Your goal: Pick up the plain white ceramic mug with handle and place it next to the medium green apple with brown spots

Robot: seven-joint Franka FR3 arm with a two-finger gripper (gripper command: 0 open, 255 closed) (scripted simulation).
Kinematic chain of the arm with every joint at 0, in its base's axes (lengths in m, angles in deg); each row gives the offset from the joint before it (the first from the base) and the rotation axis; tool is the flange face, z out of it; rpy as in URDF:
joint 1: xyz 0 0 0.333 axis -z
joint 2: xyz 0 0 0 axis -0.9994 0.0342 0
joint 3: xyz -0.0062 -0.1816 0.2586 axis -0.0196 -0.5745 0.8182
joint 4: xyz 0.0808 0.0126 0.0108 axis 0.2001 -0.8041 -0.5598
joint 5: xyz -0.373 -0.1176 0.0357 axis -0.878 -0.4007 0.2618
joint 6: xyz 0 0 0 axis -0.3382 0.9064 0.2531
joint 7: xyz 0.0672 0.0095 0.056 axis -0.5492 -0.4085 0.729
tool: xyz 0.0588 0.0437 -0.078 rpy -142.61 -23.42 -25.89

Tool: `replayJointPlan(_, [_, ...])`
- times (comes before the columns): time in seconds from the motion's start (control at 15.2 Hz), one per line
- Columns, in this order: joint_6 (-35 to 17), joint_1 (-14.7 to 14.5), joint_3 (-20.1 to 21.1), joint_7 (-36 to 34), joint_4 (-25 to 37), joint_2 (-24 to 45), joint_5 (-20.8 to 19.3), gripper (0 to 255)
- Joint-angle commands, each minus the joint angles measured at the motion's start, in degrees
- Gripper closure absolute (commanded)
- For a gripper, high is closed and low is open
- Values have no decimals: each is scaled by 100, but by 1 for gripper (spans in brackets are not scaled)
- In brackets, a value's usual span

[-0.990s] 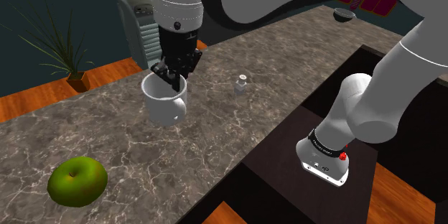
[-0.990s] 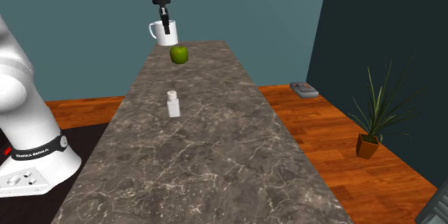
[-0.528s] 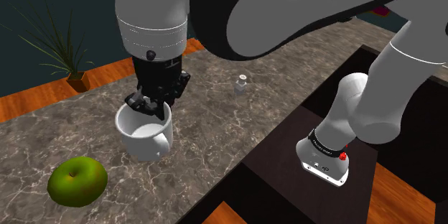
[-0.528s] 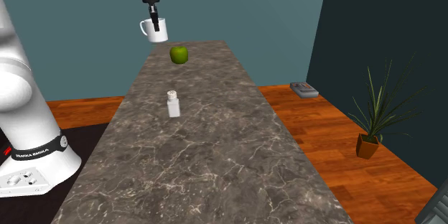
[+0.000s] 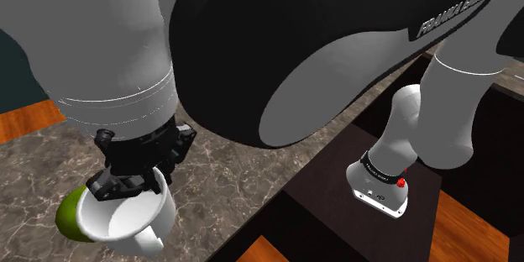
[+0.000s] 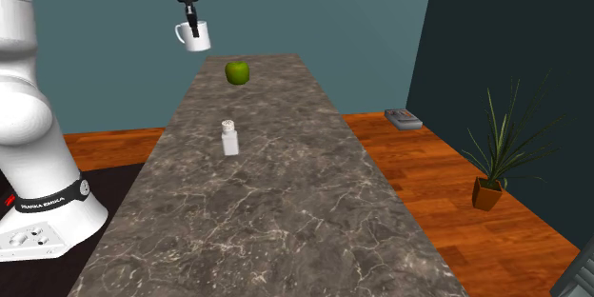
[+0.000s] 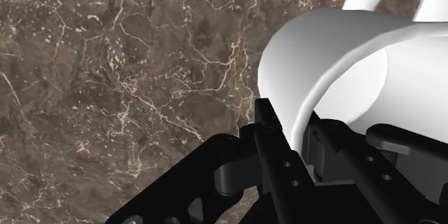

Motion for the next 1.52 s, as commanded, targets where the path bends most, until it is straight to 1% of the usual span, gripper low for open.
replayJointPlan(0.0, [112,-251,58,-291,386,329,-183,255])
replayJointPlan(0.73, [-712,-199,15,-365,-406,372,-235,255])
replayJointPlan(1.45, [-1468,-204,-50,-490,-987,579,-388,255])
